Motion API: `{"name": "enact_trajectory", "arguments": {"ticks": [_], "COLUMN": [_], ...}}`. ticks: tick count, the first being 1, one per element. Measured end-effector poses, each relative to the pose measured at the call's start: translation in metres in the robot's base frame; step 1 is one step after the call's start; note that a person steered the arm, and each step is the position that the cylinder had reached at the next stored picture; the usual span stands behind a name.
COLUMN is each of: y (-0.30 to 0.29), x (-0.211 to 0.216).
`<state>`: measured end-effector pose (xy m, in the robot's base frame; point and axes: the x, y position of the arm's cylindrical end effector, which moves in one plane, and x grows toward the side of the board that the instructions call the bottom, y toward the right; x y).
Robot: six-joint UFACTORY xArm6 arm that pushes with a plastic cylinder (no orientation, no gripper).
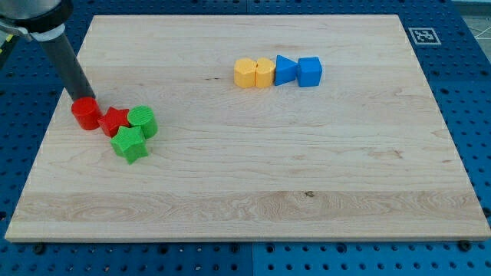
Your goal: Slide the red circle to the left side of the green star
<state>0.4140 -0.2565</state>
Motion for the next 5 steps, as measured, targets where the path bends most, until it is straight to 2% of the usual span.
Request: {"name": "enact_trajectory", "arguments": {"ticks": [3, 5], "y": [0.000, 0.000], "x": [0.072, 0.087]}}
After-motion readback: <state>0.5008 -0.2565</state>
